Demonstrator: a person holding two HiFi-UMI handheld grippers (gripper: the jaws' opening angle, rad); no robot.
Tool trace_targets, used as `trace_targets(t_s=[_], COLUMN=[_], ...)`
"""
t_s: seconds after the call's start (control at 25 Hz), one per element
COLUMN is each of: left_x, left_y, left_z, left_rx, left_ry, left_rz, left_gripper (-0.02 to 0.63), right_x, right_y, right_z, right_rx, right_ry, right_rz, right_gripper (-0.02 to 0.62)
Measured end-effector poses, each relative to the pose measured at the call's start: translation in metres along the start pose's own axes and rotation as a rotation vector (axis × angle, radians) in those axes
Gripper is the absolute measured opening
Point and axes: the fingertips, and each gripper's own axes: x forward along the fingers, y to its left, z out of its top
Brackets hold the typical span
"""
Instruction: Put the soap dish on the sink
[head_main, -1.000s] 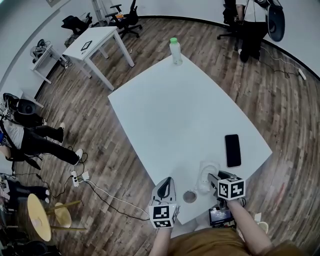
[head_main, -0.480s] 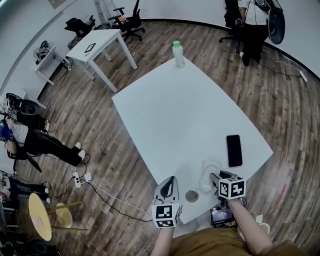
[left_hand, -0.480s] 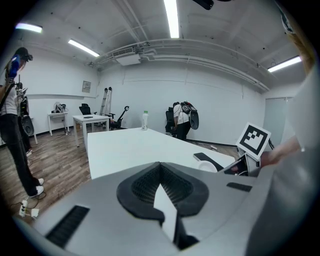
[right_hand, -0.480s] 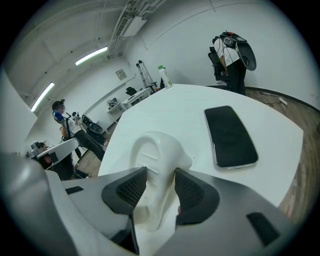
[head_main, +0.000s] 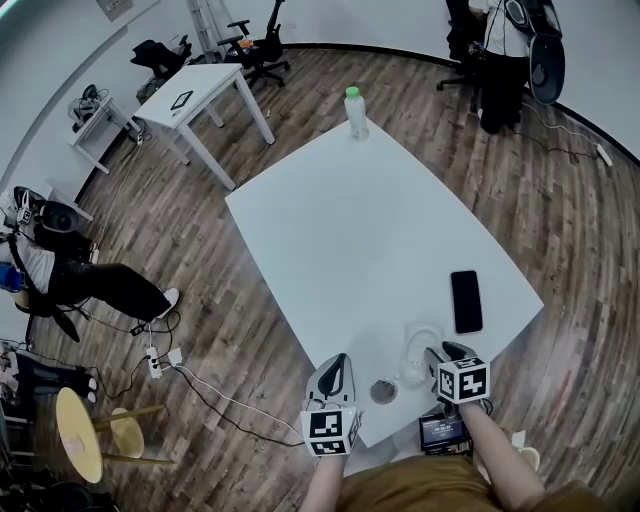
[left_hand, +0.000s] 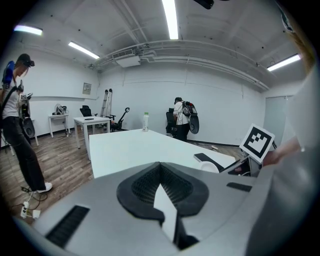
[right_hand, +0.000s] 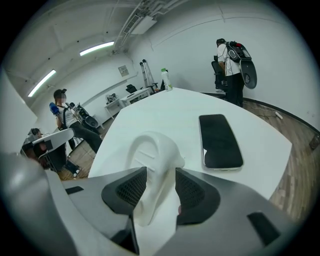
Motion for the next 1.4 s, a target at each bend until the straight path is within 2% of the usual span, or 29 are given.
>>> trace_targets(t_s=[0.72, 0.84, 0.92, 1.4], left_x=[-0.009, -0.01, -0.011, -0.025], left_y=[-0.007, -0.01, -0.009, 0.006], left_z=[0.008, 0.01, 0.009, 0.011], left_rx=[0.018, 0.022, 0.023, 0.014], left_ry=[-0.026, -0.028, -0.028, -0.044], left_rz=[-0.029, -0.029, -0.028, -0.007], left_gripper=[0.008, 0.008, 0.008, 0.008], right_x=[-0.026, -0.034, -0.038, -0.051], right_y=[0.009, 0.009, 0.012, 0.021], right_z=[0.01, 0.016, 0.018, 0.017], right_rx=[0.014, 0.028, 0.013, -0.025], right_ry=[-0.116, -0.14, -0.155, -0.182], right_rz=[-0.019, -0.007, -0.011, -0.043], right_gripper=[0.163, 0.109, 0.009, 0.009])
